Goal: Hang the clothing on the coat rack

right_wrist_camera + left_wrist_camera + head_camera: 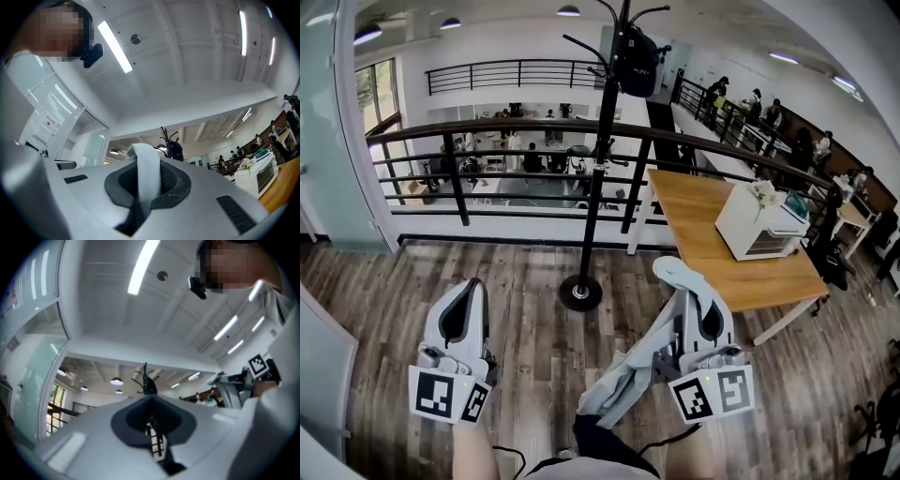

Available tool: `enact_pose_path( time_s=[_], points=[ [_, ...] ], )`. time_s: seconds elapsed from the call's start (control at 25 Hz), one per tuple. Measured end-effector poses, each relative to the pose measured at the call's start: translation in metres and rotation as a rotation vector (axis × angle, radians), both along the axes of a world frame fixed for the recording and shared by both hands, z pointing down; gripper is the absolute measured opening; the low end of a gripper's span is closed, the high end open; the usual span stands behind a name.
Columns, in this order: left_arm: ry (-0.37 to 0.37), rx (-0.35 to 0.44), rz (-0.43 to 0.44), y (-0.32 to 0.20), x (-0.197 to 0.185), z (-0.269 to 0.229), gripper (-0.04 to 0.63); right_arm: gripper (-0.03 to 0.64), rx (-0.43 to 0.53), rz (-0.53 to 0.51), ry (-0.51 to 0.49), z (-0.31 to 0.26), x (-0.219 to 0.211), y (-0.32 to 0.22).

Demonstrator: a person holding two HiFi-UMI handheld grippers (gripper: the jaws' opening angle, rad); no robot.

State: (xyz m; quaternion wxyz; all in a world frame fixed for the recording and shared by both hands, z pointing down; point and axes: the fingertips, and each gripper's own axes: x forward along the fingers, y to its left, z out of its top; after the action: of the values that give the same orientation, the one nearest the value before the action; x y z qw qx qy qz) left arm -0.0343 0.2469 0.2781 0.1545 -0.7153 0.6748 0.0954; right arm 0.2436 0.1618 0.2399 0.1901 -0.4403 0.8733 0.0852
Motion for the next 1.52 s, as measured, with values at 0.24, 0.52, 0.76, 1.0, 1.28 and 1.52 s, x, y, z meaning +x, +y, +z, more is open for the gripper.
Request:
enact_pose_path(
  time_s=[0.24,0.52,0.76,1.0,1.28,1.52],
  points=[
    [-0.021,0.002,-0.023,-0.046,-0.017,-0.008,0.006,0.005,0.008,-0.027,-0.027,-0.006,-0.016,-0.053],
    [-0.013,0.017,-0.043,-0.111,-0.030,-0.019,0.006,0.005,0.018,-0.051,-0.030,-0.017,-0.032,-0.119],
    [-0.018,0.017,-0.032,-0.172,-0.026,-0.027,0.006,0.005,0.023,-0.075,-0.030,-0.024,-0.036,-0.175],
    [-0.028,0.025,-0.034,-0.231,-0.024,-0.030,0.008,0.005,0.027,-0.102,-0.034,-0.025,-0.042,-0.232],
    [-0.033,0.023,-0.054,-0.274,-0.020,-0.027,0.007,0.005,0.041,-0.141,-0.029,-0.028,-0.047,-0.281],
    [-0.036,0.025,-0.072,-0.300,-0.022,-0.026,0.006,0.005,0.036,-0.151,-0.030,-0.027,-0.049,-0.312]
  ],
)
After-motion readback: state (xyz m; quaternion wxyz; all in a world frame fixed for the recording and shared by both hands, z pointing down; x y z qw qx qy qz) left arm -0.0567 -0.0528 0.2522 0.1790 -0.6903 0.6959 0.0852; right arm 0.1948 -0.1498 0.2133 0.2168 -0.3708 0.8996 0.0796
